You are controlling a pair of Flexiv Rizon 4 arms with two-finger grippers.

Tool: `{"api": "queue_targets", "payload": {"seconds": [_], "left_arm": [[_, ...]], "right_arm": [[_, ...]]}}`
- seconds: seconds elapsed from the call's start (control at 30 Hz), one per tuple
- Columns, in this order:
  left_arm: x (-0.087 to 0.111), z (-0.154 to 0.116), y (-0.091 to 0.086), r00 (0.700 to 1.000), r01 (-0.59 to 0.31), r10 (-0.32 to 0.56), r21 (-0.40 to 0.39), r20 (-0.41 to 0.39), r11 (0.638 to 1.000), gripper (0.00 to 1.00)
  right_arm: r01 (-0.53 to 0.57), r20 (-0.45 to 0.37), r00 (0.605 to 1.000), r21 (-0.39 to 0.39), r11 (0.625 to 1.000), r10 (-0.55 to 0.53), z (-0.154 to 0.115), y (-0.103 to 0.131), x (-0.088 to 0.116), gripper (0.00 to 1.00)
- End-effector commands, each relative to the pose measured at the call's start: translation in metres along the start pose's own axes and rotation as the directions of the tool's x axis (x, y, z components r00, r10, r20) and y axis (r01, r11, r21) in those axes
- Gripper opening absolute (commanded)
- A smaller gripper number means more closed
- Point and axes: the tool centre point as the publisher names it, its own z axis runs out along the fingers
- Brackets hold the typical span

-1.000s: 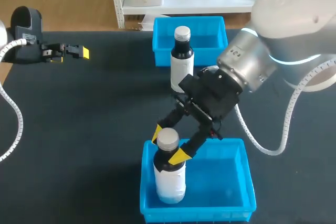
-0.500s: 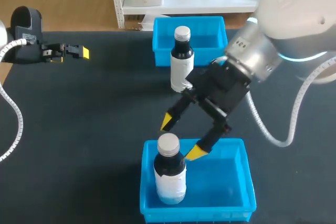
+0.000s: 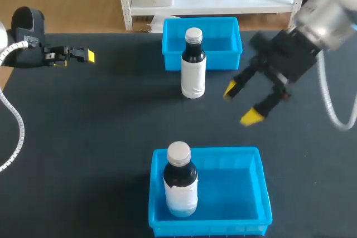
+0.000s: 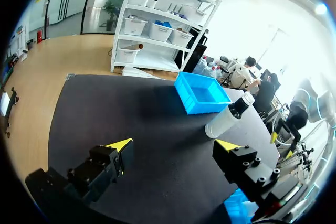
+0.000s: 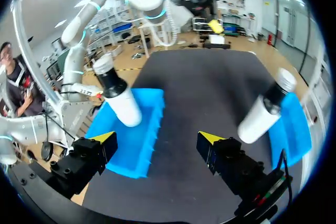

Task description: Pick up the bottle, and place it in the far bin if it is heavy, or in the near bin if it is light.

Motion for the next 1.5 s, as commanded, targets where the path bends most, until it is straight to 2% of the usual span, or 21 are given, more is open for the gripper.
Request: {"api": "queue_targets", "payload": {"seconds": [0.03, 0.17, 0.33, 0.63, 0.8, 1.0, 1.13, 1.5], "left_arm": [[0.000, 0.000, 0.000, 1.000, 0.000, 0.000, 0.000, 0.000, 1.000, 1.00], [0.000, 0.000, 0.000, 1.000, 0.000, 0.000, 0.000, 0.000, 1.000, 1.00], [0.000, 0.000, 0.000, 1.000, 0.000, 0.000, 0.000, 0.000, 1.000, 1.00], [0.000, 0.000, 0.000, 1.000, 0.000, 0.000, 0.000, 0.000, 1.000, 1.00], [0.000, 0.000, 0.000, 1.000, 0.000, 0.000, 0.000, 0.000, 1.000, 1.00], [0.000, 0.000, 0.000, 1.000, 0.000, 0.000, 0.000, 0.000, 1.000, 1.00], [0.000, 0.000, 0.000, 1.000, 0.000, 0.000, 0.000, 0.000, 1.000, 1.00], [0.000, 0.000, 0.000, 1.000, 0.000, 0.000, 0.000, 0.000, 1.000, 1.00]], "right_arm": [[-0.052, 0.036, 0.998, 0.067, 0.996, 0.050, -0.031, -0.053, 0.012, 1.00], [-0.068, 0.047, 0.997, 0.137, 0.988, 0.062, -0.045, -0.102, 0.010, 1.00], [-0.073, 0.071, 0.996, 0.174, 0.982, 0.062, -0.052, -0.145, 0.004, 1.00], [-0.113, 0.137, 0.987, 0.191, 0.975, 0.087, -0.037, -0.189, -0.011, 1.00], [-0.092, 0.161, 0.985, 0.171, 0.981, 0.064, -0.025, -0.197, -0.027, 1.00], [-0.070, 0.167, 0.985, 0.163, 0.984, 0.042, -0.006, -0.192, -0.041, 1.00], [-0.061, 0.149, 0.988, 0.176, 0.982, 0.035, 0.006, -0.188, -0.044, 1.00], [-0.090, 0.189, 0.980, 0.148, 0.985, 0.061, 0.026, -0.192, -0.053, 1.00]]}}
